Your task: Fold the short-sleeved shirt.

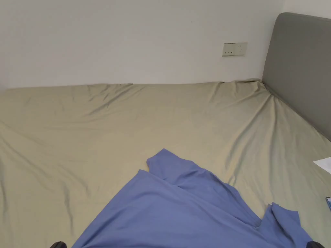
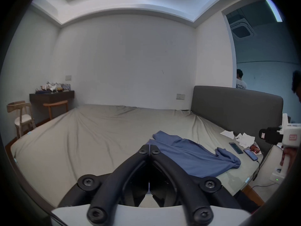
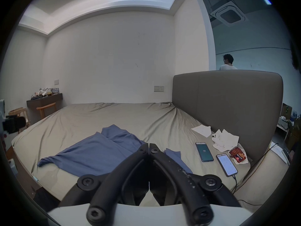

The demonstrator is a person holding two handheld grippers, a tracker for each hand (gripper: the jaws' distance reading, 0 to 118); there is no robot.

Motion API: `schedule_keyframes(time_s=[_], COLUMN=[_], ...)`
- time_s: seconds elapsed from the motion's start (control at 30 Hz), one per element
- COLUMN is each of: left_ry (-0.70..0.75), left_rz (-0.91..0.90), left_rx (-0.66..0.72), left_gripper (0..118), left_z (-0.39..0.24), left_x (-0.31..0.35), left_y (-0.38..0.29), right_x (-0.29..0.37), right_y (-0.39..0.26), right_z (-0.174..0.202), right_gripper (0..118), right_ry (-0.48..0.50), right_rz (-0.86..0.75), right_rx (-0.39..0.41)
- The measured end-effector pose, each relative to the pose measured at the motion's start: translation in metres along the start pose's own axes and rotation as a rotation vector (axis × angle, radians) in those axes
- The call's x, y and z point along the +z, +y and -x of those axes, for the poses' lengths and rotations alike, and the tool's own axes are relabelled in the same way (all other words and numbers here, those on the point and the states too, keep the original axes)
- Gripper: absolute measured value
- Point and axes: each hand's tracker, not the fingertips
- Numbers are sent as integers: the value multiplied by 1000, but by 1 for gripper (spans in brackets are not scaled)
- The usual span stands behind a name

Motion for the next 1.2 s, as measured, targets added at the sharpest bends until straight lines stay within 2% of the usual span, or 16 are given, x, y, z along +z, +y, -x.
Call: schedule_keyframes(time_s=[0.13, 0.23, 0.27, 0.33, 0.37, 0.4, 0.43, 0.53, 0.7, 0.73, 0.8, 0.87, 0.93, 0.97, 1.03, 1.2], left_ry=[-115, -209, -182, -212, -170, -177, -191, -140, 21, 47, 96, 143, 79, 87, 86, 71], left_rz=[60, 203, 241, 385, 475, 562, 592, 693, 825, 824, 827, 855, 851, 860, 865, 799], left_rx=[19, 96, 88, 90, 71, 61, 89, 25, 205, 221, 225, 145, 104, 60, -3, -17], left_gripper=[0, 4, 17, 88, 112, 118, 117, 114, 104, 97, 74, 65, 19, 6, 6, 4], left_z=[14, 24, 23, 22, 16, 14, 12, -4, 0, 3, 5, 2, 2, -1, -6, -14], left_x=[-77, -182, -220, -297, -338, -374, -400, -470, -535, -542, -547, -546, -549, -548, -545, -525], left_y=[28, 50, 53, 53, 50, 42, 37, 15, -23, -27, -33, -34, -29, -27, -26, -10], right_x=[-5, -11, -12, -14, -16, -18, -19, -23, -30, -31, -34, -37, -40, -40, -41, -42], right_y=[-8, -19, -23, -29, -31, -34, -36, -40, -44, -45, -46, -48, -48, -48, -47, -43], right_z=[-4, -4, -4, -4, -4, -5, -6, -9, -17, -18, -23, -25, -26, -25, -24, -27], right_gripper=[0, 0, 0, 0, 0, 0, 0, 0, 0, 0, 0, 0, 0, 0, 0, 0], right_ry=[-5, 23, 27, 36, 38, 43, 41, 28, -1, -16, -21, -29, -24, -21, -27, -35], right_rz=[35, 83, 97, 120, 144, 165, 174, 204, 260, 271, 289, 306, 315, 314, 314, 304], right_rx=[-6, -37, -32, -36, -45, -54, -62, -75, -83, -81, -98, -103, -102, -95, -69, -65])
